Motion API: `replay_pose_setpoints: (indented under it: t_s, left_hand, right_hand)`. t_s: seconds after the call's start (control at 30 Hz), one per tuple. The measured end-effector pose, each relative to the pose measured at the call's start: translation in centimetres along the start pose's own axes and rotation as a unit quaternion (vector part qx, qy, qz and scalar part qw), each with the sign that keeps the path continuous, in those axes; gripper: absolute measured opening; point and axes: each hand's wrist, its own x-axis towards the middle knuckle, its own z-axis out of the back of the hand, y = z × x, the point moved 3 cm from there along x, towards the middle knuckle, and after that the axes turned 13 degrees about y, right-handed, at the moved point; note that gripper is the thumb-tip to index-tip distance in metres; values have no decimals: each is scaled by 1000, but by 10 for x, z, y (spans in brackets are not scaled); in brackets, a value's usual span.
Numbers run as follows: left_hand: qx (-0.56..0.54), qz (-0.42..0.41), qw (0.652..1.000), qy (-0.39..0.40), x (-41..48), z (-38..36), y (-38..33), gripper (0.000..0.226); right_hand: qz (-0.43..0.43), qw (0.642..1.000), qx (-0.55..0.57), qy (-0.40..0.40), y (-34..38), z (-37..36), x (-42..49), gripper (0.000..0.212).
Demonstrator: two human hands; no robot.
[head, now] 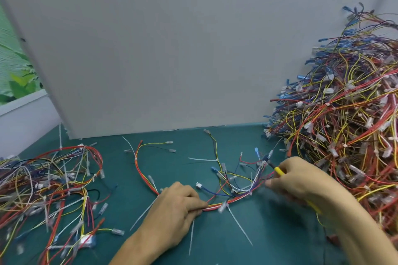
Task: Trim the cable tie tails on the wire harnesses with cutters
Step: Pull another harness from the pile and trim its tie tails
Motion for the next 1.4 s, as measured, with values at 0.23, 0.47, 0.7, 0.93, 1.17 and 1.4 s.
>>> replay_pose_setpoints:
  t_s: [0.23,0.47,0.7,0.93,1.17,1.4]
  left_hand:
    - [23,-43,998,-47,-6,2,-4,17]
    - [15,-54,996,-72,-4,0,0,16]
    - [-115,-24,988,-99,-4,6,3,17]
    - [-340,28,929,-144,-6,12,13,25]
    - [-371,13,922,-112,-11,14,15,34]
    - [-147,-43,985,-72,-12,19,10,19]
  right_hand:
    - [112,986,-120,39,16,1,-9,16]
    - [83,989,-120,-11,19,-26,10,23]
    - [69,995,-20,-68,21,-34,15,30]
    - [128,986,85,-69,27,-43,18,27]
    - [160,971,133,-116,34,-49,16,20]
    - [95,994,6,-60,32,-40,12,18]
